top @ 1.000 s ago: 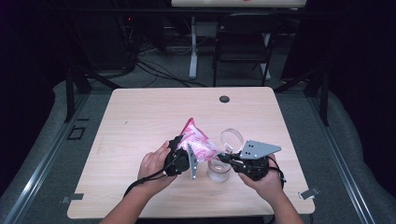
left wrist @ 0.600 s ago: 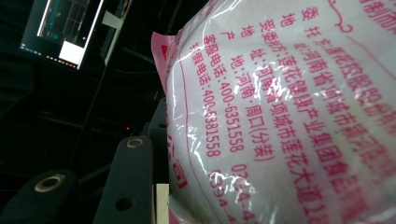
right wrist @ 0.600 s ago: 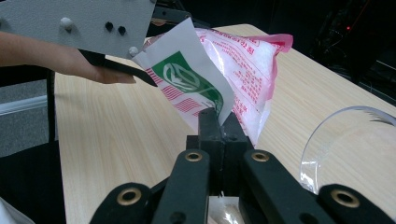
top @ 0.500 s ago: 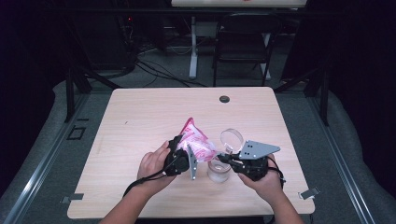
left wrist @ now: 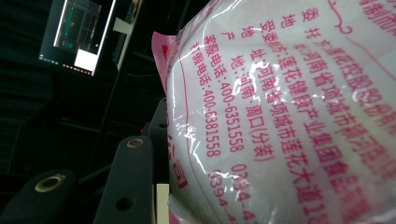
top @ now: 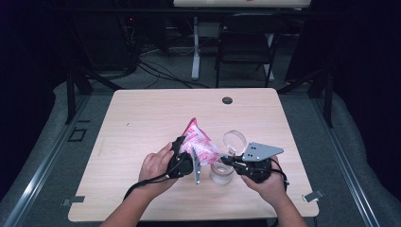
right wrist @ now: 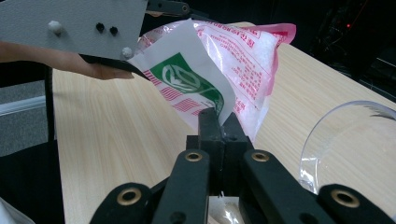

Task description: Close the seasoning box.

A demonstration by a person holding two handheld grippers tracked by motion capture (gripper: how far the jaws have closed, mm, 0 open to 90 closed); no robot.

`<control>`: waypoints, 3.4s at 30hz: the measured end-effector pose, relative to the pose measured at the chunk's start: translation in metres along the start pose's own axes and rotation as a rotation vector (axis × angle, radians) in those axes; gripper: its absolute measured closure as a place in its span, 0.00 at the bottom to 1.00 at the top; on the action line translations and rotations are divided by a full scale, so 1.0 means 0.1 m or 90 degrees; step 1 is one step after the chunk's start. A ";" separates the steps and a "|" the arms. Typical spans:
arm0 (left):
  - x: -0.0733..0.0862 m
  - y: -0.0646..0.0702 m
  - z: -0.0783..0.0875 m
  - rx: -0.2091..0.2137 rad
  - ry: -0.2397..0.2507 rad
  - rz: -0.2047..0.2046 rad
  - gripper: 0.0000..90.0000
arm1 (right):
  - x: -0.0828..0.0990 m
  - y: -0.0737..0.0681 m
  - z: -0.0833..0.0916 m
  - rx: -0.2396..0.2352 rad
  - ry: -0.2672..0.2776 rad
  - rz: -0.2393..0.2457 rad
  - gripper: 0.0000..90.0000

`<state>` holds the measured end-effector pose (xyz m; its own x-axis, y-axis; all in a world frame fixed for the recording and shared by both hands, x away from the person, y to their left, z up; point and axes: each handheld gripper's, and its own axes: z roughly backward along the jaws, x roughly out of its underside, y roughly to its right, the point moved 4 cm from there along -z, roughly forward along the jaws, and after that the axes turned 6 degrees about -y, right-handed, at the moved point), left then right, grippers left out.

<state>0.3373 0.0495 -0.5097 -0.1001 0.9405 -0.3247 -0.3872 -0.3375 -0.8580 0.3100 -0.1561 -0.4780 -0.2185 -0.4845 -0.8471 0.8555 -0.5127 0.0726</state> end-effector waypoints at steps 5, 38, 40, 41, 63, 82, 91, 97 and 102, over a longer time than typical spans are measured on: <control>-0.02 -0.01 0.02 -0.011 -0.001 -0.017 0.65 | 0.01 0.01 0.00 -0.003 0.002 -0.003 1.00; -0.07 -0.07 0.07 -0.041 0.009 -0.064 0.66 | 0.02 0.02 0.00 0.001 -0.001 -0.007 1.00; -0.07 -0.07 0.07 -0.043 0.011 -0.066 0.66 | 0.03 0.02 0.00 0.001 -0.002 -0.007 1.00; -0.07 -0.07 0.07 -0.043 0.012 -0.066 0.66 | 0.03 0.02 0.00 0.002 -0.002 -0.007 1.00; -0.09 -0.07 0.09 -0.049 0.014 -0.071 0.67 | 0.03 0.02 0.00 0.002 0.000 -0.008 1.00; -0.14 -0.07 0.10 -0.053 0.020 -0.080 0.67 | 0.05 0.06 0.01 0.009 -0.005 -0.011 1.00; -0.15 -0.06 0.11 -0.056 0.020 -0.087 0.67 | 0.07 0.07 -0.01 0.009 -0.009 -0.012 1.00; -0.15 -0.06 0.11 -0.056 0.019 -0.090 0.68 | 0.08 0.07 -0.02 0.009 -0.011 -0.013 1.00; -0.15 -0.07 0.11 -0.058 0.023 -0.091 0.68 | 0.08 0.07 -0.02 0.009 -0.012 -0.014 1.00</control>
<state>0.3316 0.0385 -0.4946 -0.0169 0.9776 -0.2097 -0.3102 -0.2046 -0.9284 0.3151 -0.1620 -0.4857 -0.2462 -0.4856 -0.8388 0.8437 -0.5334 0.0611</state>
